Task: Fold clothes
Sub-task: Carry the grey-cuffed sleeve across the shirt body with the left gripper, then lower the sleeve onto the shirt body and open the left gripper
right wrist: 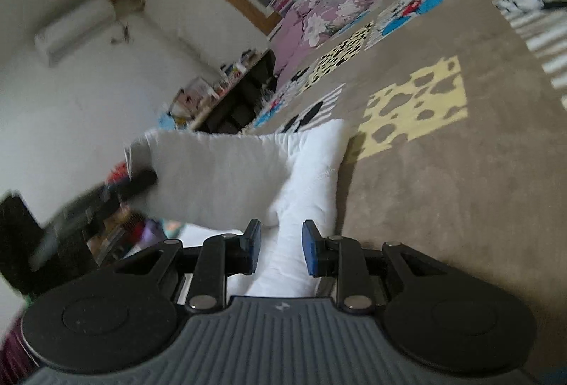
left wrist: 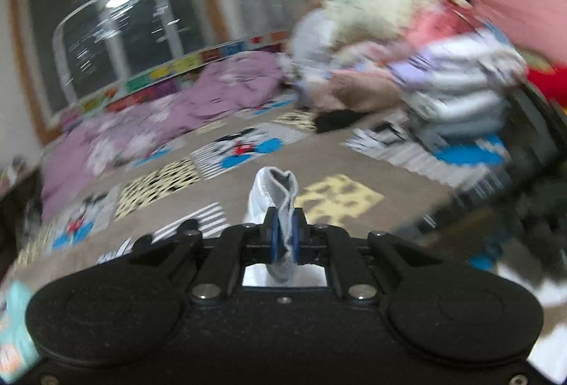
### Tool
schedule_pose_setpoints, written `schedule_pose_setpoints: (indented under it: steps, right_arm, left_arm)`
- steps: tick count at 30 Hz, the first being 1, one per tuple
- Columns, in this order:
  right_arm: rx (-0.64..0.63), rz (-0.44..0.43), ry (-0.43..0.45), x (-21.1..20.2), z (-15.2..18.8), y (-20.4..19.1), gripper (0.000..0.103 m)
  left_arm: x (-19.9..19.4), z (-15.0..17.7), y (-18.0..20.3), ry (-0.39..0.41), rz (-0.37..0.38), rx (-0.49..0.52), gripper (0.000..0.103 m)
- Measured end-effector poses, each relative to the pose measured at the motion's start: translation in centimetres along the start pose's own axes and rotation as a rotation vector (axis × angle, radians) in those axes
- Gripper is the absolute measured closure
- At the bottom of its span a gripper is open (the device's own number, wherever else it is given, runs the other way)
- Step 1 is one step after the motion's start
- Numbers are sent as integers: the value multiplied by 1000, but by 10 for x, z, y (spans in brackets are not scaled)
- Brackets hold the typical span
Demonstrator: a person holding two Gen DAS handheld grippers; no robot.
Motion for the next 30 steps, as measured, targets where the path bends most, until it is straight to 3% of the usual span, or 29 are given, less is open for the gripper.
schedule_pose_setpoints:
  steps: [3,10,19,26,30]
  right_arm:
    - [71,-33,29,-6,-7,7,74]
    - [115,-27,48,-10,-11,16,73]
    - [-42,15,66,-5,-7,-1,73]
    - [-226,50,82,0,1,-22,73]
    - [-333,55,10,12,19,-35,73]
  left_arm:
    - [4,2,33,2,53,158,98]
    - [10,15,72,-6,150,361,98]
    - [7,42,101,-36,267,688,98]
    - [6,47,99,-48,293,717,98]
    - [1,45,89,-60,301,679,98]
Point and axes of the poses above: each gripper's, at about its wrist camera, not at the fingertips, and x roughly the way its jaws point, y to its right, z to its underside, the point moved 6 cm from there along x, roughly the way its jaws point, and after that the axes turned 11 degrees about x, right-handed, at the moved point
